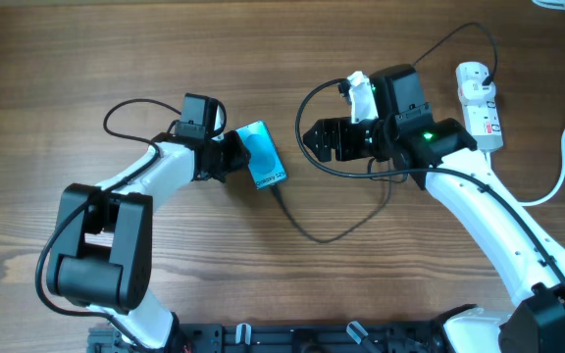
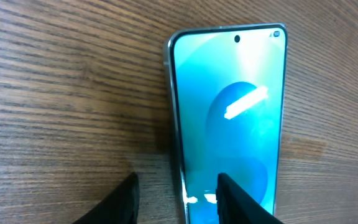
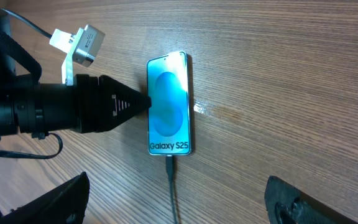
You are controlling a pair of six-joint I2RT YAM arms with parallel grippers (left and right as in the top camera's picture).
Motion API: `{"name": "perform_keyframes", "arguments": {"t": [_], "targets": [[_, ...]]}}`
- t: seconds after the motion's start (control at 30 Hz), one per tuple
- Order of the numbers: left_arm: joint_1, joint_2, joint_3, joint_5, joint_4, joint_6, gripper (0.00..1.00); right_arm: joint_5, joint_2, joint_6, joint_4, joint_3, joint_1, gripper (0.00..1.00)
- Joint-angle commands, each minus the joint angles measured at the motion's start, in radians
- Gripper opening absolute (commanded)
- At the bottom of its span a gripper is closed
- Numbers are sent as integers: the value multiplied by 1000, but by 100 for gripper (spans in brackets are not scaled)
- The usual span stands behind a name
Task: Plug charger to phone and switch on socket
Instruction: 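Release the phone and move the right gripper to the power strip switch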
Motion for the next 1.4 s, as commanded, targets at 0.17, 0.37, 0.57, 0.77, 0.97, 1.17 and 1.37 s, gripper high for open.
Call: {"name": "perform_keyframes", "arguments": {"t": [0.17, 0.37, 0.57, 0.77, 0.97, 1.17, 1.37], "targets": [[40, 20, -2, -29, -43, 10, 14, 35, 0, -20, 8, 13, -3, 90], [280, 3, 177, 135, -167, 10, 4, 101, 0, -20, -16, 54, -3, 88], [411, 4, 177, 132, -187, 10, 100, 263, 21, -119, -310, 387, -79, 97], [411, 4, 177, 132, -198, 10, 100, 301, 69, -126, -359, 387, -254, 100], [411, 4, 177, 132, -199, 10, 100, 344, 189, -125, -347, 385, -422, 100], [411, 4, 177, 132, -199, 10, 100, 433, 324, -165, -288, 385, -496, 100], [411, 4, 177, 132, -199, 10, 100, 325, 434, -226, -227, 385, -603, 100]]}}
